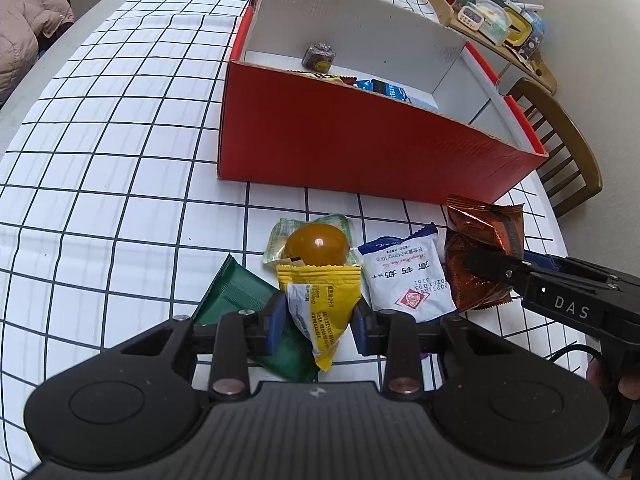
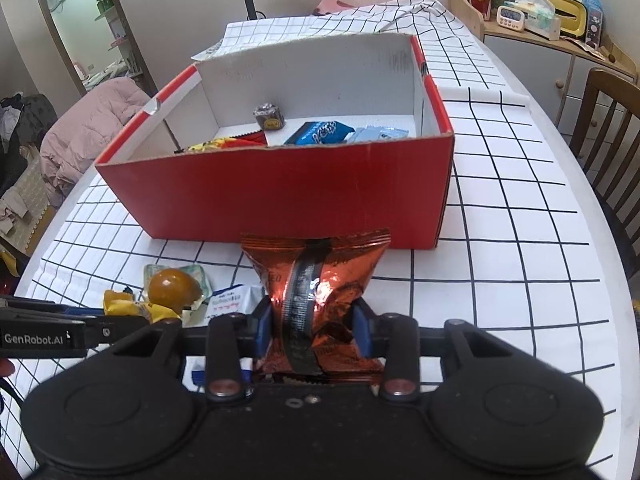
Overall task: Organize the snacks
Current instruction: 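Grasp the yellow pastry with the left gripper while the right grasps the brown foil bag, then carry the yellow pastry and brown foil bag over the red box, then open both grippers to drop the snacks into the red box, then move both grippers back to the remaining snacks beside the box, then grasp the green pack with the left gripper while the right grasps the white milk-candy pack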
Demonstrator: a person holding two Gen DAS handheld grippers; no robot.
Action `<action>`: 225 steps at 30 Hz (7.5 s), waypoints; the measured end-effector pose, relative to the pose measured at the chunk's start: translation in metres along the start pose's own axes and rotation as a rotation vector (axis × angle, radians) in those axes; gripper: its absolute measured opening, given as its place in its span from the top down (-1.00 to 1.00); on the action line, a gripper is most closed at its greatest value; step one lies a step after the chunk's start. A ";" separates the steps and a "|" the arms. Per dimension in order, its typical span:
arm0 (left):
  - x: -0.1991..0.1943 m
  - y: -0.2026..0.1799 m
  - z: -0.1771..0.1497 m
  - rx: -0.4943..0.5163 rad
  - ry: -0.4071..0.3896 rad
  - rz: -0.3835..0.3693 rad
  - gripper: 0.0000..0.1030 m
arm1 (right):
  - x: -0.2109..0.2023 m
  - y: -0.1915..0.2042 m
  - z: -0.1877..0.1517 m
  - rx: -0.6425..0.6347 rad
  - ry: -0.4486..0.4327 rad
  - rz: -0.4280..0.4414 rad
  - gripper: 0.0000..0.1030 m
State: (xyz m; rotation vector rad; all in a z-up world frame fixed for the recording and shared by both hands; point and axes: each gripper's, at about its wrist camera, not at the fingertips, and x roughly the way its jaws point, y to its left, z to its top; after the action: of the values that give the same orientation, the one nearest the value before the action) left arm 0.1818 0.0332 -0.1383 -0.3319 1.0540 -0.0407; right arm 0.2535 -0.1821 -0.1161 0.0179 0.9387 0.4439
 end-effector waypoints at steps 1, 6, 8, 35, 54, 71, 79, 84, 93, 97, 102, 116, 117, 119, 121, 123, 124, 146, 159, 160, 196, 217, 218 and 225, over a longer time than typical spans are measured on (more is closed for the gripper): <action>-0.002 0.000 0.000 -0.002 -0.003 -0.002 0.36 | -0.003 0.001 0.000 0.000 -0.005 0.000 0.24; -0.013 0.001 -0.003 -0.009 -0.013 -0.014 0.36 | -0.017 0.003 -0.003 0.014 -0.031 0.008 0.24; -0.018 0.001 -0.005 -0.009 -0.017 -0.021 0.36 | -0.023 0.003 -0.005 0.023 -0.041 0.014 0.24; -0.100 -0.039 0.032 0.065 -0.178 -0.018 0.36 | -0.106 0.023 0.027 0.003 -0.224 0.059 0.25; -0.074 -0.056 0.119 0.094 -0.204 0.024 0.36 | -0.069 0.004 0.094 0.016 -0.233 0.006 0.25; -0.002 -0.052 0.167 0.080 -0.142 0.075 0.36 | 0.006 -0.013 0.122 -0.018 -0.119 -0.028 0.25; 0.027 -0.047 0.170 0.076 -0.093 0.103 0.36 | 0.036 -0.022 0.122 -0.005 -0.058 -0.024 0.25; 0.040 -0.043 0.169 0.078 -0.063 0.115 0.36 | 0.050 -0.023 0.122 -0.006 -0.032 -0.021 0.25; 0.051 -0.037 0.163 0.088 -0.038 0.123 0.34 | 0.056 -0.022 0.122 -0.029 -0.017 -0.036 0.24; 0.049 -0.036 0.162 0.090 -0.041 0.117 0.33 | 0.057 -0.020 0.123 -0.045 -0.012 -0.042 0.23; 0.041 -0.037 0.161 0.087 -0.063 0.117 0.23 | 0.054 -0.023 0.123 -0.030 -0.015 -0.033 0.20; -0.018 -0.039 0.140 0.120 -0.178 0.067 -0.18 | 0.003 -0.015 0.112 -0.062 -0.098 -0.001 -0.09; -0.023 -0.040 0.137 0.130 -0.188 0.069 -0.18 | -0.002 -0.014 0.110 -0.064 -0.105 0.004 -0.09; -0.035 -0.042 0.129 0.152 -0.210 0.068 -0.18 | -0.011 -0.012 0.107 -0.060 -0.112 0.021 -0.10; -0.046 -0.043 0.121 0.165 -0.226 0.057 -0.23 | -0.020 -0.010 0.103 -0.054 -0.121 0.037 -0.10; -0.056 -0.042 0.113 0.175 -0.245 0.051 -0.35 | -0.028 -0.007 0.098 -0.056 -0.127 0.051 -0.12; -0.061 -0.043 0.108 0.178 -0.255 0.049 -0.39 | -0.033 -0.005 0.095 -0.055 -0.132 0.058 -0.12; -0.094 -0.006 0.005 0.109 -0.209 0.007 -0.92 | -0.082 0.035 0.004 -0.093 -0.132 0.106 -0.99; -0.054 0.006 -0.024 0.056 -0.097 0.097 -0.92 | -0.056 0.043 -0.047 -0.138 -0.031 0.073 -0.99; -0.051 0.007 -0.024 0.046 -0.088 0.108 -0.92 | -0.054 0.043 -0.048 -0.140 -0.027 0.072 -0.99; 0.029 0.039 0.015 -0.354 0.144 0.312 -0.79 | 0.054 0.069 -0.020 -0.090 0.150 -0.075 -0.66; 0.007 0.055 0.004 -0.327 0.108 0.200 0.28 | 0.032 0.057 -0.027 -0.048 0.080 -0.072 0.04; 0.006 0.057 0.004 -0.331 0.104 0.195 0.33 | 0.031 0.056 -0.027 -0.046 0.078 -0.074 0.05; 0.002 0.068 0.003 -0.365 0.107 0.144 0.42 | 0.023 0.051 -0.028 -0.012 0.060 -0.075 0.08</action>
State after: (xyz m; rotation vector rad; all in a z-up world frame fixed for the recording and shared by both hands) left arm 0.1769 0.0980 -0.1586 -0.5868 1.1893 0.2685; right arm 0.2249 -0.1318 -0.1405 -0.0421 0.9927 0.3827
